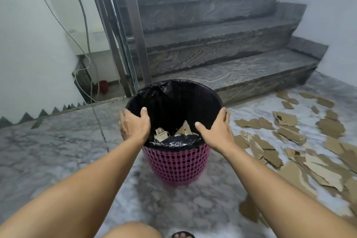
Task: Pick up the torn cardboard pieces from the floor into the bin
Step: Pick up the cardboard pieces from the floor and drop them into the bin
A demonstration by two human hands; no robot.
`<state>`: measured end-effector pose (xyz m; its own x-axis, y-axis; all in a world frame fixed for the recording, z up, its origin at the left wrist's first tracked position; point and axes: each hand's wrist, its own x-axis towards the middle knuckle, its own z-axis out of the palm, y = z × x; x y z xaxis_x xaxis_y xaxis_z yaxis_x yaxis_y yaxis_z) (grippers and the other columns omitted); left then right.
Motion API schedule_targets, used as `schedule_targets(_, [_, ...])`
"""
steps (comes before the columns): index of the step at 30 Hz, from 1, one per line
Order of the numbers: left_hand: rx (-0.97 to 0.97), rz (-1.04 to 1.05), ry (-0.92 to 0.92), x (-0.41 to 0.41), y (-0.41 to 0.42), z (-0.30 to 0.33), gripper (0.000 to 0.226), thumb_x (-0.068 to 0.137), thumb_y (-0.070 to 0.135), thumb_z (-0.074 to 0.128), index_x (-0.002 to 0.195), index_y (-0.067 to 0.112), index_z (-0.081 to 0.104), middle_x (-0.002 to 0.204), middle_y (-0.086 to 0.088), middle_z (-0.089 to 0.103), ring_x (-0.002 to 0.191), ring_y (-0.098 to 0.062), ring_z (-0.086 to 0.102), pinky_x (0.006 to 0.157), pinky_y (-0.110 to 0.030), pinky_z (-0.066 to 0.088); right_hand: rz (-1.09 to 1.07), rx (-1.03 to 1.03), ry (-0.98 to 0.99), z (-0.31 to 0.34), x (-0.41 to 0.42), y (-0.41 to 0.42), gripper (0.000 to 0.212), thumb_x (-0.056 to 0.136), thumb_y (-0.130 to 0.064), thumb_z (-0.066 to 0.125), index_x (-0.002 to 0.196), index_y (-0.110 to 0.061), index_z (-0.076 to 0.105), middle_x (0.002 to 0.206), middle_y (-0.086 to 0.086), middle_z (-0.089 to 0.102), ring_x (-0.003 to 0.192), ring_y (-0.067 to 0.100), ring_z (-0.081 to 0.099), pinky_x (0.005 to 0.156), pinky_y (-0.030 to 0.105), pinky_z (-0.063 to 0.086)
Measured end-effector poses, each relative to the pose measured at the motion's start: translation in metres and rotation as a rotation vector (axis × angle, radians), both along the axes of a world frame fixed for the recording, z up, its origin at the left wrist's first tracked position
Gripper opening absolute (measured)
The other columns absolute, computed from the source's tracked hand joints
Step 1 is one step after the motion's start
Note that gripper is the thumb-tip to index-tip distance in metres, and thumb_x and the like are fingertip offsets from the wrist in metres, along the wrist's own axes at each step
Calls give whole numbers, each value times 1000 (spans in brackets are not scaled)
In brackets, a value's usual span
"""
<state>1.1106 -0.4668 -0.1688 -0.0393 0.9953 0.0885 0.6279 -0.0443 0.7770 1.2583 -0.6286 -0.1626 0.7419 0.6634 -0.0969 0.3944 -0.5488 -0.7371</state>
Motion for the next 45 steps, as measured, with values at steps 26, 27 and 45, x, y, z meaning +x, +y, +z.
schedule_targets(26, [53, -260, -111, 61, 21, -14, 89, 86, 62, 47, 147, 1, 26, 155, -14, 25, 142, -31, 27, 115, -50, 26, -161, 365, 208, -42, 40, 12, 74, 101, -50, 30, 153, -28, -18, 163, 8, 12, 146, 28, 26, 113, 39, 25])
schedule_targets(27, [56, -254, -122, 65, 23, -15, 89, 84, 63, 45, 144, -1, 29, 153, -16, 28, 140, -33, 30, 114, -51, 28, -170, 362, 199, -41, 45, 13, 74, 101, -50, 30, 153, -28, -17, 163, 7, 13, 145, 28, 27, 113, 39, 26])
schedule_targets(45, [489, -597, 394, 114, -69, 45, 51, 96, 46, 44, 128, 8, 53, 136, -11, 51, 129, -29, 39, 111, -45, 28, -254, -7, 288, -16, 107, -112, 93, 87, -76, 19, 156, -14, 7, 160, 12, 23, 145, 35, 25, 116, 47, 25])
